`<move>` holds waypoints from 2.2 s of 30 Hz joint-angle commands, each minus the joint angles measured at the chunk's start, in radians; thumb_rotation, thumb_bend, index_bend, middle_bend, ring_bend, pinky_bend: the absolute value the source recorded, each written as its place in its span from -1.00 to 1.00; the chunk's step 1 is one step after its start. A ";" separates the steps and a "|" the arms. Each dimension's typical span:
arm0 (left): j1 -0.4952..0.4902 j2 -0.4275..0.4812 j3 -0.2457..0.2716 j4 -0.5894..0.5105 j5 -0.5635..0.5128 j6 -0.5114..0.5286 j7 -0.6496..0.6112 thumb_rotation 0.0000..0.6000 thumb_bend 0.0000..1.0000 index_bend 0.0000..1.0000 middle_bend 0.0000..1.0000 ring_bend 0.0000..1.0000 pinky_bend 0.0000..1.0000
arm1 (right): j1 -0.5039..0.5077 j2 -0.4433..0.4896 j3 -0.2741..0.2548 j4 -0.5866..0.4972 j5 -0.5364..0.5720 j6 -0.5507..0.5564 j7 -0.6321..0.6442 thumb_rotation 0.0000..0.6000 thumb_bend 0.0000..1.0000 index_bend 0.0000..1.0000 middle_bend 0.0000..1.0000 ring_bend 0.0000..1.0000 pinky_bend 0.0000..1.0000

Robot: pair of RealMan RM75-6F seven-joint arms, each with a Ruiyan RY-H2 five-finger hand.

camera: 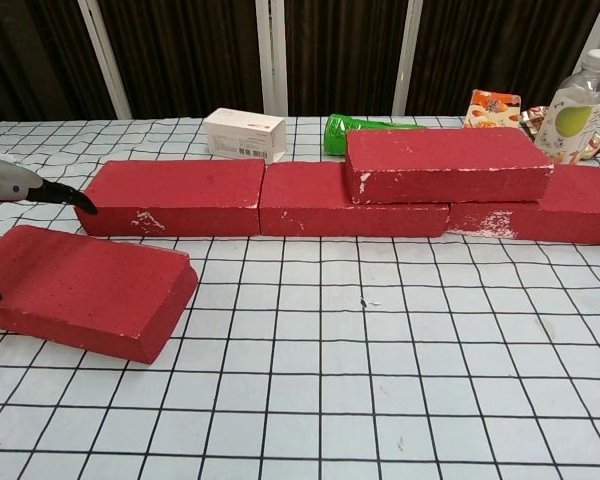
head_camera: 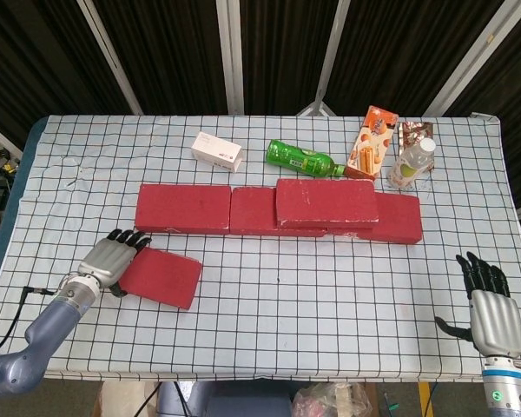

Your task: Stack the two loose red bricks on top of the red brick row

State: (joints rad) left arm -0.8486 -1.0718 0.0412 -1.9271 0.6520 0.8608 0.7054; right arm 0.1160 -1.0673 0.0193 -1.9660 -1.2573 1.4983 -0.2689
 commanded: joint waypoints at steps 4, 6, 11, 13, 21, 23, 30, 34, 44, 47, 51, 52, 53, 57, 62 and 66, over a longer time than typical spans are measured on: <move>0.000 -0.018 0.021 0.031 0.013 -0.008 -0.016 1.00 -1.00 -1.00 -1.00 -1.00 -0.94 | -0.004 0.002 0.002 -0.005 -0.003 -0.012 0.003 1.00 -0.69 -0.89 -1.00 -1.00 -1.00; 0.001 -0.029 0.027 0.044 0.021 -0.006 -0.018 1.00 -1.00 -1.00 -1.00 -1.00 -0.94 | -0.005 0.005 0.004 -0.006 -0.002 -0.015 0.002 1.00 -0.69 -0.89 -1.00 -1.00 -1.00; 0.002 -0.043 0.030 0.061 0.045 -0.002 -0.041 1.00 -1.00 -1.00 -1.00 -1.00 -0.94 | -0.008 0.005 0.009 -0.011 0.000 -0.025 0.001 1.00 -0.69 -0.89 -1.00 -1.00 -1.00; 0.001 -0.044 0.033 0.061 0.050 -0.002 -0.043 1.00 -1.00 -1.00 -1.00 -1.00 -0.94 | -0.006 0.006 0.009 -0.012 0.001 -0.035 0.004 1.00 -0.69 -0.89 -1.00 -1.00 -1.00; -0.008 -0.061 0.046 0.083 0.050 -0.005 -0.046 1.00 -1.00 -1.00 -1.00 -1.00 -0.94 | -0.011 0.006 0.014 -0.014 0.001 -0.040 0.000 1.00 -0.69 -0.89 -1.00 -1.00 -1.00; -0.009 -0.071 0.051 0.096 0.049 -0.005 -0.045 1.00 -1.00 -1.00 -1.00 -1.00 -0.94 | -0.011 0.005 0.017 -0.014 0.004 -0.042 0.001 1.00 -0.69 -0.89 -1.00 -1.00 -1.00; -0.014 -0.095 0.058 0.124 0.055 -0.010 -0.052 1.00 -1.00 -1.00 -1.00 -1.00 -0.93 | -0.014 0.003 0.023 -0.013 0.005 -0.046 -0.001 1.00 -0.70 -0.89 -1.00 -1.00 -1.00; -0.017 -0.103 0.059 0.132 0.061 -0.006 -0.053 1.00 -1.00 -1.00 -1.00 -1.00 -0.86 | -0.014 0.002 0.025 -0.013 0.003 -0.052 -0.001 1.00 -0.69 -0.89 -1.00 -1.00 -1.00; -0.028 -0.123 0.067 0.141 0.047 0.010 -0.032 1.00 -1.00 -0.84 -0.73 -0.97 -0.75 | -0.016 0.005 0.028 -0.015 0.002 -0.062 0.005 1.00 -0.69 -0.89 -1.00 -1.00 -1.00; -0.026 -0.122 0.062 0.134 0.065 0.024 -0.039 1.00 -1.00 -0.75 -0.63 -0.91 -0.72 | -0.018 0.005 0.030 -0.015 0.002 -0.064 0.008 1.00 -0.69 -0.89 -1.00 -1.00 -1.00; -0.015 -0.110 0.055 0.119 0.097 0.044 -0.061 1.00 -0.89 -0.64 -0.56 -0.87 -0.72 | -0.020 0.007 0.032 -0.014 -0.002 -0.065 0.014 1.00 -0.69 -0.89 -1.00 -1.00 -1.00; -0.013 -0.103 0.053 0.112 0.104 0.043 -0.071 1.00 -0.86 -0.61 -0.55 -0.87 -0.72 | -0.020 0.007 0.032 -0.014 -0.002 -0.067 0.016 1.00 -0.69 -0.89 -1.00 -1.00 -1.00; -0.011 -0.091 0.046 0.096 0.106 0.037 -0.090 1.00 -0.82 -0.59 -0.53 -0.87 -0.72 | -0.020 0.008 0.033 -0.015 0.000 -0.068 0.018 1.00 -0.69 -0.89 -1.00 -1.00 -1.00; -0.032 0.023 0.003 -0.005 0.101 -0.052 -0.193 1.00 -0.70 -0.51 -0.52 -0.87 -0.72 | -0.022 0.011 0.038 -0.013 0.005 -0.069 0.022 1.00 -0.69 -0.89 -1.00 -1.00 -1.00; -0.072 0.117 -0.037 -0.062 0.076 -0.041 -0.196 1.00 -0.70 -0.51 -0.53 -0.88 -0.72 | -0.020 0.014 0.043 -0.010 0.020 -0.079 0.028 1.00 -0.69 -0.89 -1.00 -1.00 -1.00; -0.154 0.139 -0.060 -0.058 -0.059 -0.011 -0.119 1.00 -0.70 -0.51 -0.54 -0.88 -0.72 | -0.020 0.016 0.051 -0.006 0.038 -0.083 0.031 1.00 -0.69 -0.89 -1.00 -1.00 -1.00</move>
State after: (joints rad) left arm -0.9395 -0.9508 0.0016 -1.9819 0.6868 0.8283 0.5310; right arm 0.0957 -1.0519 0.0686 -1.9737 -1.2222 1.4163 -0.2383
